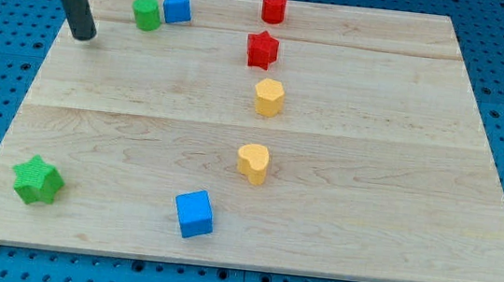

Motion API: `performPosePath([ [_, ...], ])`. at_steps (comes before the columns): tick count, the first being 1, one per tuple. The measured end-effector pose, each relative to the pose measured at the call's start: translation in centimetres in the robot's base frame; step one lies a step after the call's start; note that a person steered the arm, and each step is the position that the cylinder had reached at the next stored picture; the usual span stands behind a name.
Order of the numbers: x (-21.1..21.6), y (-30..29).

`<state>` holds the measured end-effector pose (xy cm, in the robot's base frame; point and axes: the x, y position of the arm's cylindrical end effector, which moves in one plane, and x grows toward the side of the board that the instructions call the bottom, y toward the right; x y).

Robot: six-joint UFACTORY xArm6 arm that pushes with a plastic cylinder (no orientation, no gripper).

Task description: Place the green circle parallel to the blue cube

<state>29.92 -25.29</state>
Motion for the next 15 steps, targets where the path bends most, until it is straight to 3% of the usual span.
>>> performPosePath([
  [1, -3.3, 0.5],
  [2, -4.6, 7.0],
  [4, -5.5, 9.1],
  [6, 0.7, 14.4],
  [7, -0.9, 13.9],
  [8, -2.0, 17.7],
  [13, 5.0, 27.8],
  [15, 3.8, 30.1],
])
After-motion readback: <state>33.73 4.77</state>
